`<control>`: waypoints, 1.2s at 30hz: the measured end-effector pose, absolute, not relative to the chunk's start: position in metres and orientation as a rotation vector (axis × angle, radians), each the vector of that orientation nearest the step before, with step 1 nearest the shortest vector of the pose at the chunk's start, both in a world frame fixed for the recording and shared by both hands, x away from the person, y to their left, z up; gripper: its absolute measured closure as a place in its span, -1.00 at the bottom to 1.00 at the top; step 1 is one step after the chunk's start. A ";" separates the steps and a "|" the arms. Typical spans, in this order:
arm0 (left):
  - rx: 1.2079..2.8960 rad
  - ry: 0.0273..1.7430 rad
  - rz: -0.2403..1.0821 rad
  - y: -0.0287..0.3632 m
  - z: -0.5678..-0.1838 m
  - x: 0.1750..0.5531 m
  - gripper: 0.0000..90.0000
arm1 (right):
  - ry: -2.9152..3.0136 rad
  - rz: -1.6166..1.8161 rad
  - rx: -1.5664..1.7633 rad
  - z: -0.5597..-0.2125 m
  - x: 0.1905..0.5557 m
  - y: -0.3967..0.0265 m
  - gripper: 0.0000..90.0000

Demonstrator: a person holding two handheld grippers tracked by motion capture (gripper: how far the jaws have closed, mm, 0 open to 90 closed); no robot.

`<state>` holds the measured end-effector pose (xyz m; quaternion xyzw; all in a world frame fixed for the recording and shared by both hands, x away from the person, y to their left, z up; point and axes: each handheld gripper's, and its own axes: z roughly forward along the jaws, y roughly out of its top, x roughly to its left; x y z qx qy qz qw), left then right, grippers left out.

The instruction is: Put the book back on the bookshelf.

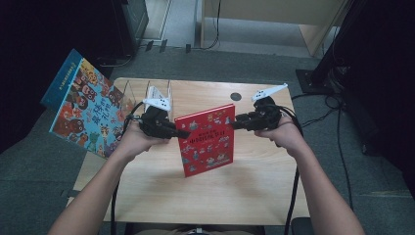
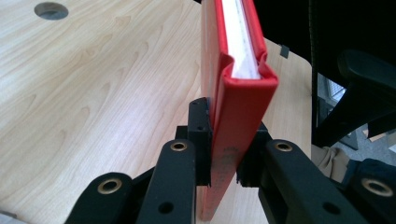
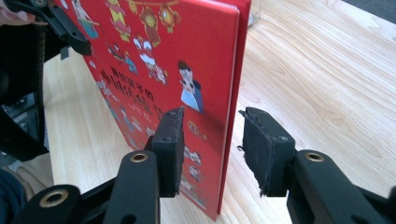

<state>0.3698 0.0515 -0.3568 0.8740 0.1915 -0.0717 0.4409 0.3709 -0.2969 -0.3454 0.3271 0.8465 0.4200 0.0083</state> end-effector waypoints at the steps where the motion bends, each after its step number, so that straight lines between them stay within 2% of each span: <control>1: 2.175 0.467 -0.171 0.050 -0.356 0.370 0.79 | 2.646 1.315 1.012 -0.346 0.371 -0.296 0.29; 9: 2.209 0.467 -0.182 0.047 -0.352 0.371 0.76 | 2.645 1.349 0.940 -0.345 0.373 -0.289 0.40; 15: 2.190 0.483 -0.230 0.045 -0.343 0.373 0.70 | 2.650 1.352 0.921 -0.345 0.371 -0.289 0.40; 36: 2.454 0.575 -0.289 0.011 -0.304 0.388 0.66 | 2.673 1.353 0.900 -0.344 0.372 -0.278 0.39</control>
